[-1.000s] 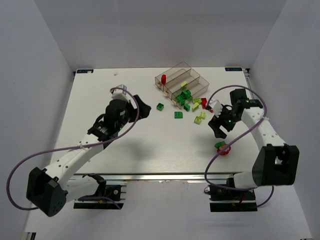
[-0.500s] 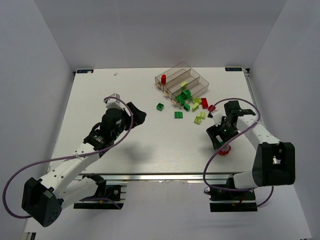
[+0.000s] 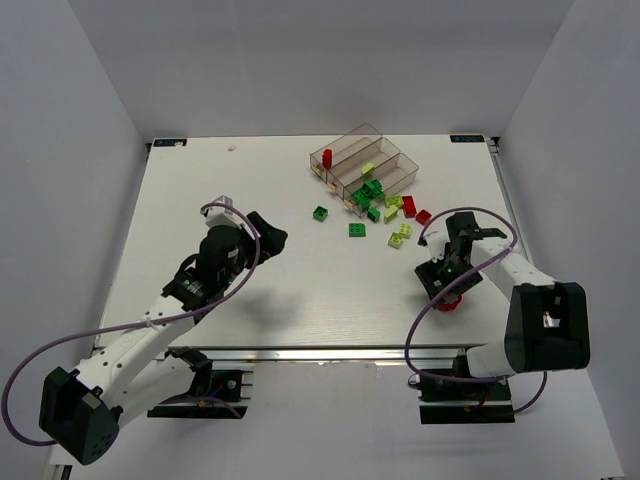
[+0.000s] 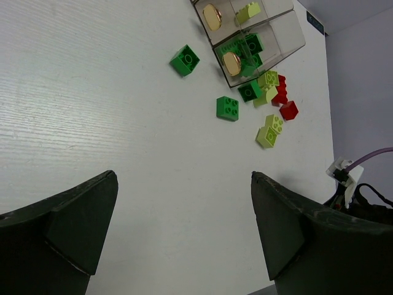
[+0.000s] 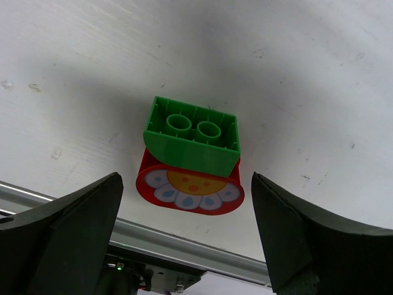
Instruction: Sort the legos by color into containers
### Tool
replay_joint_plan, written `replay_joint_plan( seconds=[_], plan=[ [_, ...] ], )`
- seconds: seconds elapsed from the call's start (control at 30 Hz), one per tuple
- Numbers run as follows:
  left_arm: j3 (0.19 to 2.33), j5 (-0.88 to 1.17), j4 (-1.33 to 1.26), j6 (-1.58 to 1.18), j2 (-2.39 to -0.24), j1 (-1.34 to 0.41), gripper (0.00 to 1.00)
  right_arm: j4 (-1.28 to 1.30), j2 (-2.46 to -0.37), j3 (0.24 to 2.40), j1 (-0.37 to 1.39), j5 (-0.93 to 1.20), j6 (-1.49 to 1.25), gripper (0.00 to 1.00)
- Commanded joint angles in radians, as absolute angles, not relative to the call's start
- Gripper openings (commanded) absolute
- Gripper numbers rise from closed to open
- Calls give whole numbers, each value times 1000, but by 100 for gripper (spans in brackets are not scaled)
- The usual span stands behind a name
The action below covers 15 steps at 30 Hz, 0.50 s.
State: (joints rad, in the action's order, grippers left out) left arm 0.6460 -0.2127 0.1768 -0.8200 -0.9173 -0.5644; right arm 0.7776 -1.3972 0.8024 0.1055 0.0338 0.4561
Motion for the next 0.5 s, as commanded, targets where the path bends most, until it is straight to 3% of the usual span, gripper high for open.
replay_joint_plan(
  seconds=[0.0,0.3,0.47],
  plan=[
    [637,-230,176,-831,-891,-561,98,749,-1410,782,107,5,469,89],
    [634,-229,175,-828,-891,-561,98,719,-1434,773,109,5,479,89],
    [629,-235,183,-830,-879,-561,98,719,-1456,773,109,5,480,80]
  ],
)
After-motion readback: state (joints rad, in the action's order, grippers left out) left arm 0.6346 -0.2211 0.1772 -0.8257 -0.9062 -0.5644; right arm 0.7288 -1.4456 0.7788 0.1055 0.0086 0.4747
